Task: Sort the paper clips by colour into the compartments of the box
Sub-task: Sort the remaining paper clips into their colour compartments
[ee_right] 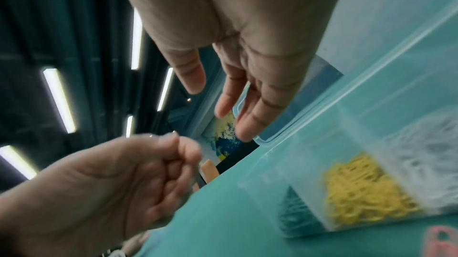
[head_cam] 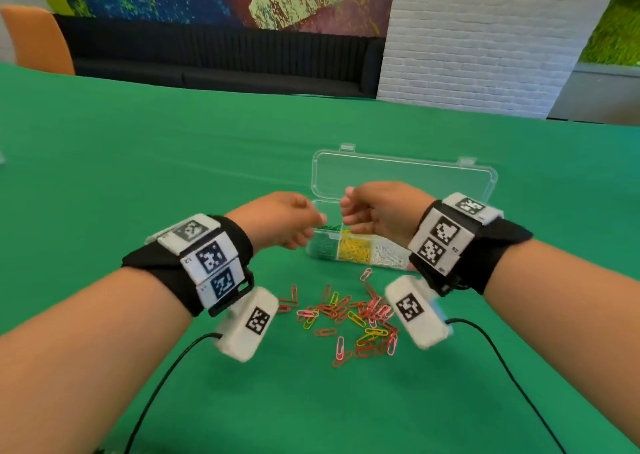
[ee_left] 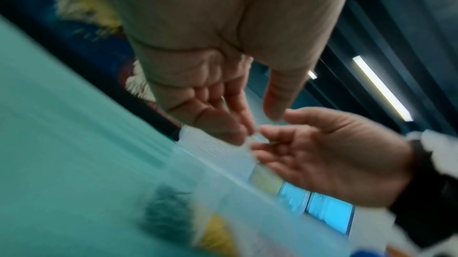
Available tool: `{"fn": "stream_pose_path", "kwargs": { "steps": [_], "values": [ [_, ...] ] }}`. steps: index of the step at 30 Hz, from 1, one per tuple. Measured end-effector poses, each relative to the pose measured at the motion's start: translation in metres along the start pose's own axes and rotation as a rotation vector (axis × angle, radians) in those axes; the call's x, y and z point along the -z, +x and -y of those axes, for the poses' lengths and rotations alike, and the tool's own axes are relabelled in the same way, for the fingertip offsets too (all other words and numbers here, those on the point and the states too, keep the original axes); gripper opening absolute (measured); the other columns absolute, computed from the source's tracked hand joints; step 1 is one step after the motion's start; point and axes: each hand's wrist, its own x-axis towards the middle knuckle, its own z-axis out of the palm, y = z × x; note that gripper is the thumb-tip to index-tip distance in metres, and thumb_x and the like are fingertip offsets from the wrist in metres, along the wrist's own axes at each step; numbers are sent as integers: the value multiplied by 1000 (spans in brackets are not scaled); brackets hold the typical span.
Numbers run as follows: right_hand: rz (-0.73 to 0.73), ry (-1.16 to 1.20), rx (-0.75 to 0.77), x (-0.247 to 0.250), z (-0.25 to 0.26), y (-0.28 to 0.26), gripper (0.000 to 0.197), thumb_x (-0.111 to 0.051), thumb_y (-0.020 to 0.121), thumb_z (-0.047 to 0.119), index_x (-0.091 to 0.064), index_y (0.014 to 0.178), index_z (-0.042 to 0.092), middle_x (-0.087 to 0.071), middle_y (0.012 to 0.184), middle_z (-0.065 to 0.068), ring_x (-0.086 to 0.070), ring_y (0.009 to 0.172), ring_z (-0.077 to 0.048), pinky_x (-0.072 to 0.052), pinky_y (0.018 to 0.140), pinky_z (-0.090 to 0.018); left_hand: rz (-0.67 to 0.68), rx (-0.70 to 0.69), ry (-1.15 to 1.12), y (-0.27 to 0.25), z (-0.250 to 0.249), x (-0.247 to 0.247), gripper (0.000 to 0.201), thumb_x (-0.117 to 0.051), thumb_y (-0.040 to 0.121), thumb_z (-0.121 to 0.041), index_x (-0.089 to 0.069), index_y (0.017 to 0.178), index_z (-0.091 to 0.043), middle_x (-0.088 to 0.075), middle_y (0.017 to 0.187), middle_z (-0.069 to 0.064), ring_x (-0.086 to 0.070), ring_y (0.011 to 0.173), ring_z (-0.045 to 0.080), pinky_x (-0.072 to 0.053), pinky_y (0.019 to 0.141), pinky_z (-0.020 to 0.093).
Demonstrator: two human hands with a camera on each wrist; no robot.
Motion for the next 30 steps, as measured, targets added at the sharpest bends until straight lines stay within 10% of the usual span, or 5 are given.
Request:
{"fn": "stream_pose_path", "kwargs": {
  "steps": [8, 15, 30],
  "values": [
    [209, -956, -3, 13, -46, -62, 18, -56, 86, 13, -59, 72, 25, -60, 67, 7, -54, 53, -2, -50, 60, -18, 266, 53, 851, -32, 28, -27, 15, -66, 81, -36, -62, 78, -21, -63, 71, -4, -54, 60, 11, -42, 60, 21],
    [261, -1197, 68, 1, -64, -74, 16, -63, 83, 18, -67, 99, 17, -58, 79, 11, -54, 77, -7, -44, 75, -18, 258, 43, 956, -32, 30, -39, 23, -69, 79, -39, -61, 88, -20, -67, 88, 0, -56, 75, 15, -42, 63, 24],
    [306, -1258, 206, -6, -70, -72, 16, -60, 86, 18, -66, 101, 17, -56, 82, 10, -52, 77, -8, -38, 68, -17, 223, -94, 855, -30, 37, -46, 22, -66, 76, -15, -49, 86, -25, -53, 74, -11, -52, 75, 16, -46, 70, 27]
  ]
}}
